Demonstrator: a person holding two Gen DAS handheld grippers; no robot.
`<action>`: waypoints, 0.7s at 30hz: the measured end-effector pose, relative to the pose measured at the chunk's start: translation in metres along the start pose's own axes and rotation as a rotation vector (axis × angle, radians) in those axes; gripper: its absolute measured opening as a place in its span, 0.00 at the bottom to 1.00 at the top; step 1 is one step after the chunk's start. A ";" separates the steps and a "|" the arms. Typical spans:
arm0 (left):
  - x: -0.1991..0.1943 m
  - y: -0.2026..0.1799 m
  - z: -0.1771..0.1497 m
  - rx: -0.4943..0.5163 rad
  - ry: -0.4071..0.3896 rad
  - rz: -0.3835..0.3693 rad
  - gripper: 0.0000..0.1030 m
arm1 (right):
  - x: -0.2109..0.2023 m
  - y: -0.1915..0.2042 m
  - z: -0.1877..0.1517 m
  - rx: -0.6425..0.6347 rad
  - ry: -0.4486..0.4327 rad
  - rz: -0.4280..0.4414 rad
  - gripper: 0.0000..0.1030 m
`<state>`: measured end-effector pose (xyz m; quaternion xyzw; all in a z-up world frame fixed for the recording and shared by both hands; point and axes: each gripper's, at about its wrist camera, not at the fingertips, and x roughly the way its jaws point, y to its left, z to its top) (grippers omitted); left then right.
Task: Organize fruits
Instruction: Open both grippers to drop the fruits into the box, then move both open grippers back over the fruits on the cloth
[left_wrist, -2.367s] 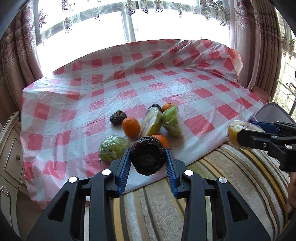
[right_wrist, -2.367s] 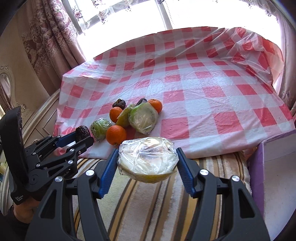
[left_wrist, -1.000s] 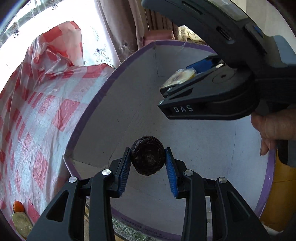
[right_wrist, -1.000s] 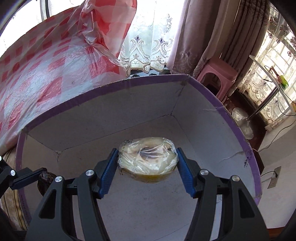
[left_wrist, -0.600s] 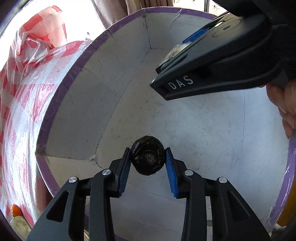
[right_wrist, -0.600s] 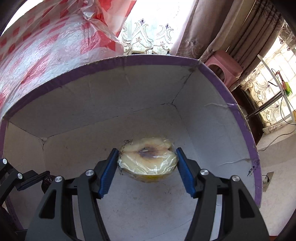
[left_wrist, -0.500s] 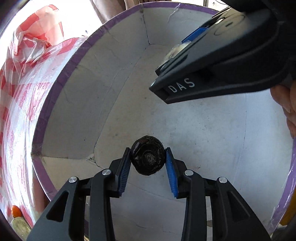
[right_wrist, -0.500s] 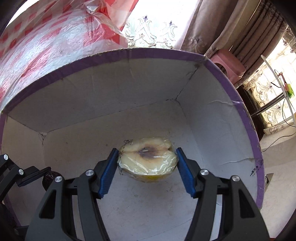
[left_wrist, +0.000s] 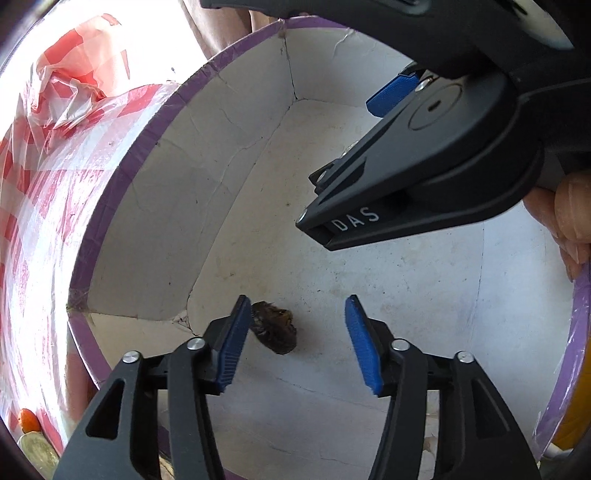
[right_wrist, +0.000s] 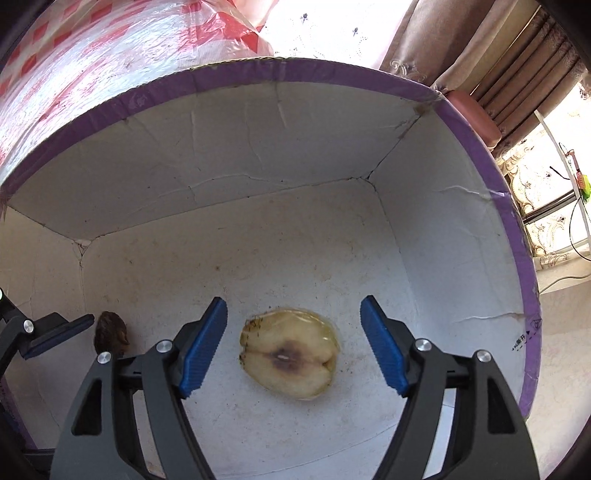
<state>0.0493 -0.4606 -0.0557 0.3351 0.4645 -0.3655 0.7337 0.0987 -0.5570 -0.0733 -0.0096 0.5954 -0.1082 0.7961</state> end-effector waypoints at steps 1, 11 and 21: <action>-0.004 0.000 -0.001 -0.001 -0.017 0.003 0.69 | -0.001 -0.001 -0.001 0.006 -0.008 -0.002 0.78; -0.041 0.008 -0.012 -0.028 -0.156 0.071 0.85 | -0.041 -0.024 -0.015 0.154 -0.197 -0.011 0.83; -0.114 0.039 -0.034 -0.189 -0.488 0.131 0.85 | -0.114 -0.052 -0.031 0.326 -0.485 -0.009 0.92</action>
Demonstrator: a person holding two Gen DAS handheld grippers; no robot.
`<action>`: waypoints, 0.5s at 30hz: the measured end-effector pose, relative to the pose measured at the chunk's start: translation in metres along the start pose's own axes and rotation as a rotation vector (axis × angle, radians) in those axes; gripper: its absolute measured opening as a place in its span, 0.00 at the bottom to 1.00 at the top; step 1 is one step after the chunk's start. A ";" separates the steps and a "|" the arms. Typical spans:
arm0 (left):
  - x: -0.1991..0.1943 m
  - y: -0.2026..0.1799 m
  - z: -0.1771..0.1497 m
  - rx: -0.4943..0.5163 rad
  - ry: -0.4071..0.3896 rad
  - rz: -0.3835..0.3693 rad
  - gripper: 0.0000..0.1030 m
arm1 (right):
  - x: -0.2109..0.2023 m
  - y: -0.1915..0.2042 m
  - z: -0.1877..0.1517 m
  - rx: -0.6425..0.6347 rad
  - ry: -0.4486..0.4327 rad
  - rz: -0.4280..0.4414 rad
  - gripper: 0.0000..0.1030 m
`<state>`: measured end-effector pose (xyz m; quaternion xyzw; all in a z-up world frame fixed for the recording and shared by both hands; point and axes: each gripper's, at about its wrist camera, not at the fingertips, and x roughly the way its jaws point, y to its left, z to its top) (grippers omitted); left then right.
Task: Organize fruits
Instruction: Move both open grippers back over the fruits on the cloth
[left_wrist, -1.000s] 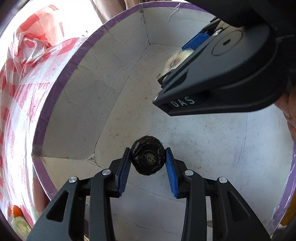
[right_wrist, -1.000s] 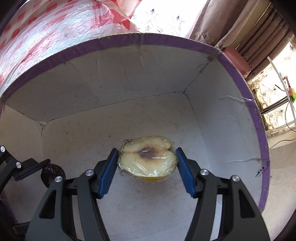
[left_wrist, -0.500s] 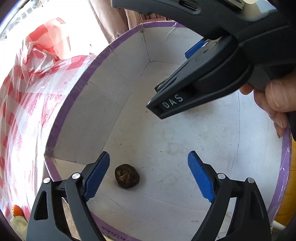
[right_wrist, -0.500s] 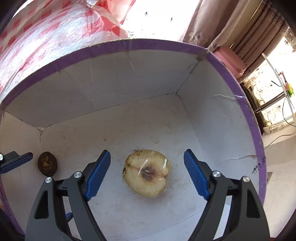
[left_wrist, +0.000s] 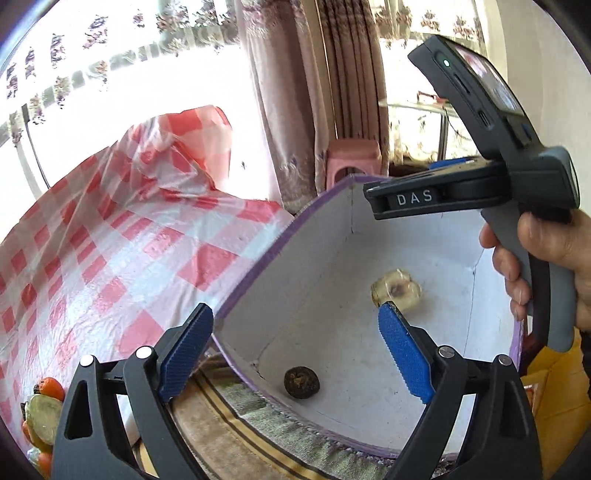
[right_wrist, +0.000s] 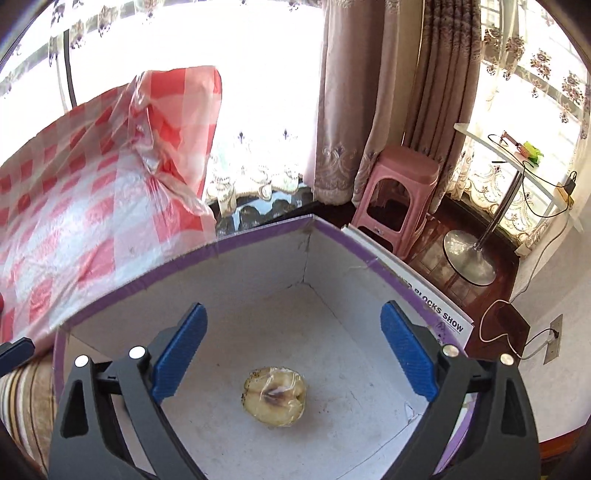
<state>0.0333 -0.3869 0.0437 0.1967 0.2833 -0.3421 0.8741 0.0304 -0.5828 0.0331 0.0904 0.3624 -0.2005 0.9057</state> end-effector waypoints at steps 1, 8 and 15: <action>-0.005 0.005 0.001 -0.013 -0.024 0.008 0.85 | -0.007 0.002 0.001 0.010 -0.027 0.008 0.92; -0.046 0.048 -0.011 -0.091 -0.098 0.118 0.86 | -0.052 0.047 0.007 0.002 -0.169 0.093 0.95; -0.082 0.105 -0.044 -0.220 -0.122 0.196 0.86 | -0.069 0.114 -0.001 -0.063 -0.177 0.218 0.97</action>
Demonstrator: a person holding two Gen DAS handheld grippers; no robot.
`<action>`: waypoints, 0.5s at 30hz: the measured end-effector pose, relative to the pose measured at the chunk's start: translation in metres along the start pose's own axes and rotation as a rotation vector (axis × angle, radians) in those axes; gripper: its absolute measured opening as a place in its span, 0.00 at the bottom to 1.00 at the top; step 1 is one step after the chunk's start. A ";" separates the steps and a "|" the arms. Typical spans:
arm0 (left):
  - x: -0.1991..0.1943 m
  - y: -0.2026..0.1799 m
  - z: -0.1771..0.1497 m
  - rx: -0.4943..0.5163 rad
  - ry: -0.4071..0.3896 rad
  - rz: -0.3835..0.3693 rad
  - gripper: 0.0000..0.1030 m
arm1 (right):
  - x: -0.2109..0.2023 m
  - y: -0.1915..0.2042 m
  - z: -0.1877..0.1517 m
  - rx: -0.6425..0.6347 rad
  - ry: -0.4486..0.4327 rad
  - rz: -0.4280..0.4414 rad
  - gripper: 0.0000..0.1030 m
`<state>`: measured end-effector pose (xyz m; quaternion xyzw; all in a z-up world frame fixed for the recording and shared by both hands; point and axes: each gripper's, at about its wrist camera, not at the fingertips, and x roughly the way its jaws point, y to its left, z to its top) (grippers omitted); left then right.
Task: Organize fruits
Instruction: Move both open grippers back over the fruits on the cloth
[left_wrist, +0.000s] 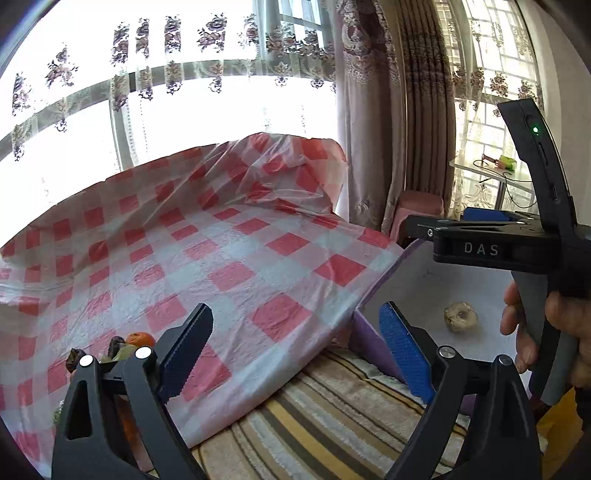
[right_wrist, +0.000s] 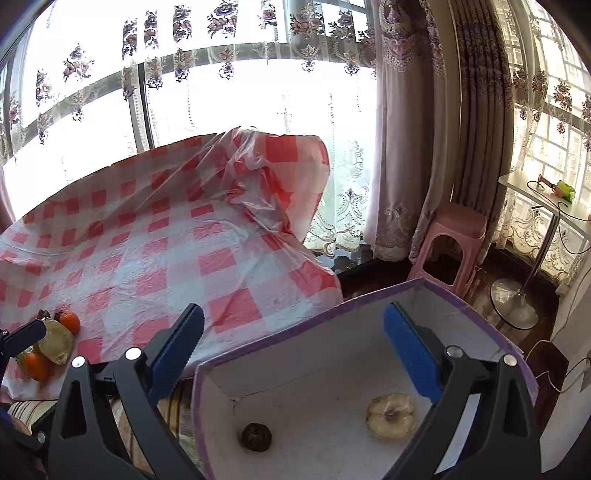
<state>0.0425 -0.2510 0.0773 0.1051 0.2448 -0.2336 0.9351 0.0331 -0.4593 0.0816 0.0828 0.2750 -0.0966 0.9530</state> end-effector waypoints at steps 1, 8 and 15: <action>-0.004 0.010 -0.003 -0.017 0.001 0.020 0.86 | 0.002 0.010 -0.001 -0.004 0.008 0.018 0.97; -0.034 0.085 -0.028 -0.205 0.008 0.124 0.86 | 0.009 0.076 -0.015 -0.074 0.045 0.141 0.97; -0.060 0.139 -0.052 -0.310 0.021 0.222 0.85 | 0.017 0.131 -0.025 -0.132 0.082 0.251 0.97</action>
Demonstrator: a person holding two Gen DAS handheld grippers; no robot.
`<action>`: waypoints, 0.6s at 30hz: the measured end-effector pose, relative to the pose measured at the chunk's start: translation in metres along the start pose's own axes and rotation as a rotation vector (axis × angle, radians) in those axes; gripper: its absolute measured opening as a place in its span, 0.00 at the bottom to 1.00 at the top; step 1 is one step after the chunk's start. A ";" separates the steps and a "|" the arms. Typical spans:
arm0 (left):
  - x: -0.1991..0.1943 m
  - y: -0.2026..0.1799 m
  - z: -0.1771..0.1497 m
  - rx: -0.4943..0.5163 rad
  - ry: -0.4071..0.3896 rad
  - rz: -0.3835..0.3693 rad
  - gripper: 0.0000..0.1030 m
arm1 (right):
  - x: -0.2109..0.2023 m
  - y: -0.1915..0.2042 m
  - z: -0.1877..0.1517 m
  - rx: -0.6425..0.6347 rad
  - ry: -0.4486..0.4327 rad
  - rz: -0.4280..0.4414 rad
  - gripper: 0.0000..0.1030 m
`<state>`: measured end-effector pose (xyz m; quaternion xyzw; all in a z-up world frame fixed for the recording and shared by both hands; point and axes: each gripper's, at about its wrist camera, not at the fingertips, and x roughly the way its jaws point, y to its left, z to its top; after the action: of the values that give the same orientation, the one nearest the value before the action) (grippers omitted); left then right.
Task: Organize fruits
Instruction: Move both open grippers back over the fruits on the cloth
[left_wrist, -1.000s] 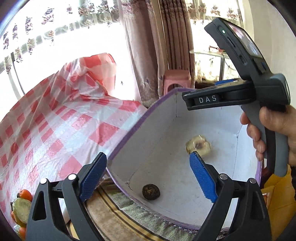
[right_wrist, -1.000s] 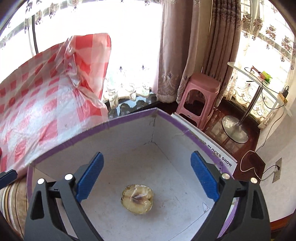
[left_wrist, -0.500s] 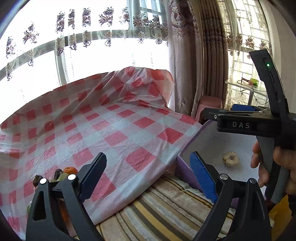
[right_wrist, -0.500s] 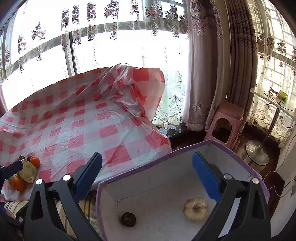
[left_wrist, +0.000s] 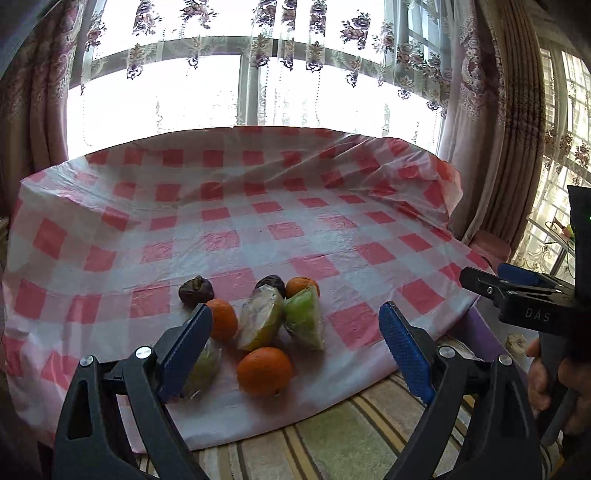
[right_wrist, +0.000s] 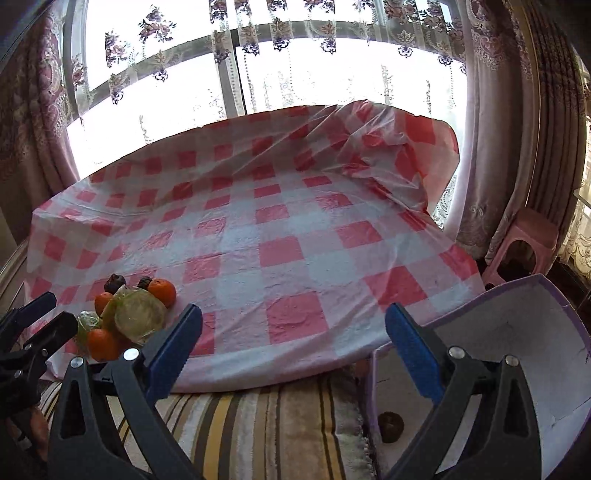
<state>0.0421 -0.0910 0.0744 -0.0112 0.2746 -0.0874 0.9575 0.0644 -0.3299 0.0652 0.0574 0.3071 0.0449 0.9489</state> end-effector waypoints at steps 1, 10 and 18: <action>-0.001 0.007 -0.001 -0.011 0.000 0.011 0.85 | 0.004 0.007 -0.001 -0.013 0.011 0.018 0.97; 0.000 0.058 -0.017 -0.058 0.078 0.110 0.83 | 0.042 0.058 -0.005 -0.069 0.119 0.175 0.97; 0.018 0.097 -0.027 -0.143 0.179 0.117 0.78 | 0.080 0.087 0.002 -0.088 0.212 0.266 0.96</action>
<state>0.0580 0.0021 0.0352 -0.0556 0.3647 -0.0122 0.9294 0.1261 -0.2347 0.0324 0.0509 0.3927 0.1894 0.8985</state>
